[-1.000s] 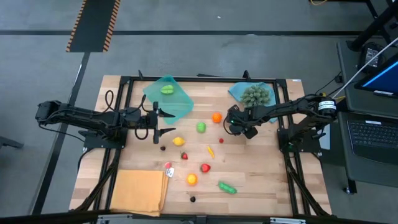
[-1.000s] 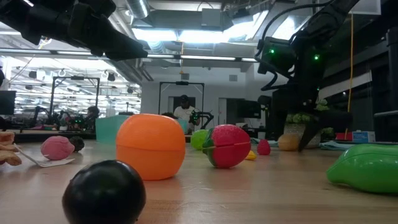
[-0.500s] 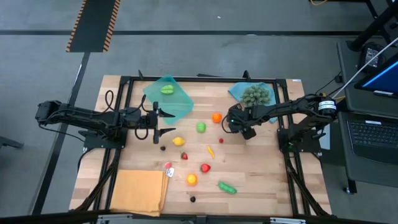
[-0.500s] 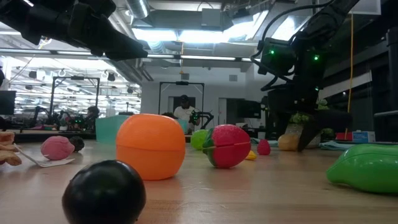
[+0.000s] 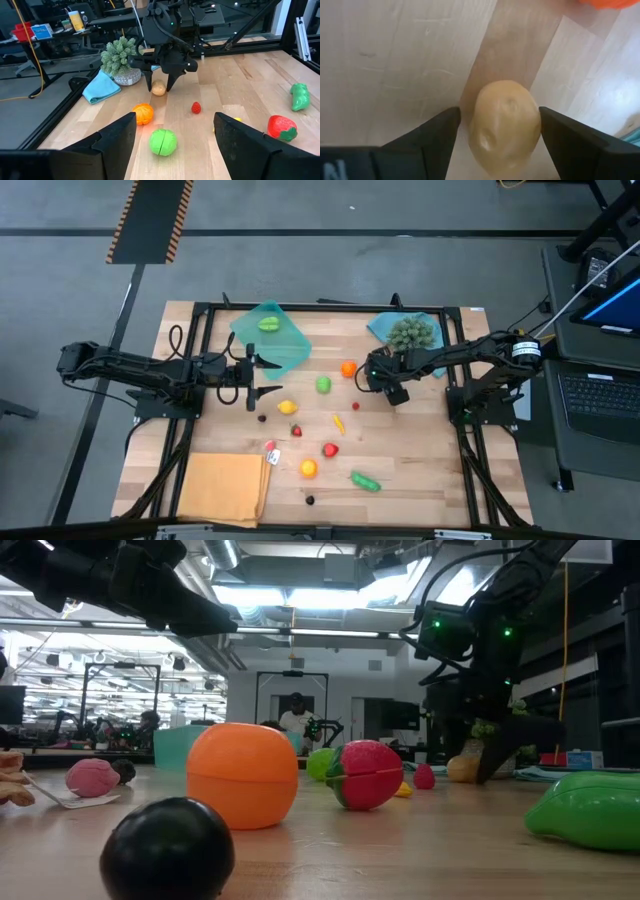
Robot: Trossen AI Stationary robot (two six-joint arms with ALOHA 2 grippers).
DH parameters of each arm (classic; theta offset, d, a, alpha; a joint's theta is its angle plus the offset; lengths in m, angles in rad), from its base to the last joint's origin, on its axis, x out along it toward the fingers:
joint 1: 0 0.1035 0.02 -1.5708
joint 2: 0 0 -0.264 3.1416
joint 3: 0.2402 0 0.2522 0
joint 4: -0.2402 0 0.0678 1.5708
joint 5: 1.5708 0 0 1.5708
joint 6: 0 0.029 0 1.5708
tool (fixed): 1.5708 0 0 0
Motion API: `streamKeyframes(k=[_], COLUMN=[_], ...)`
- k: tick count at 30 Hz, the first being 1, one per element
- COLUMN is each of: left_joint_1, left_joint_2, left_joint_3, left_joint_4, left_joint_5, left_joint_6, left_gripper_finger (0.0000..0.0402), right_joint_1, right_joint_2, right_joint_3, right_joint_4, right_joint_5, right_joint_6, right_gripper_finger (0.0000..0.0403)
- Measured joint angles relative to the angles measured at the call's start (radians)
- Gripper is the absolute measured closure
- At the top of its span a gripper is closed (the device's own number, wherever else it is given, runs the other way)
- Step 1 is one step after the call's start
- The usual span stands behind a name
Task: Pick and placing Produce into tupperware
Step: Put the brown potato into the blue bin
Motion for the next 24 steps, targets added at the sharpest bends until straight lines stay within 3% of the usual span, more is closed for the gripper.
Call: streamKeyframes(k=[5, 14, 24], left_joint_1=[0.0, 0.0, 0.0], left_joint_2=[0.0, 0.0, 0.0], left_joint_3=[0.0, 0.0, 0.0], left_joint_4=[0.0, 0.0, 0.0], left_joint_5=[0.0, 0.0, 0.0], left_joint_6=[0.0, 0.0, 0.0], left_gripper_finger=[0.0145, 0.0146, 0.0146], right_joint_1=[-0.017, -0.019, -0.019], right_joint_2=[0.0, 0.0, 0.0], right_joint_3=[0.0, 0.0, -0.001], right_joint_4=[-0.003, -0.005, -0.006], right_joint_5=[-0.013, -0.012, -0.004], right_joint_6=[0.032, 0.032, 0.11], right_gripper_finger=[0.0135, 0.0203, 0.0201])
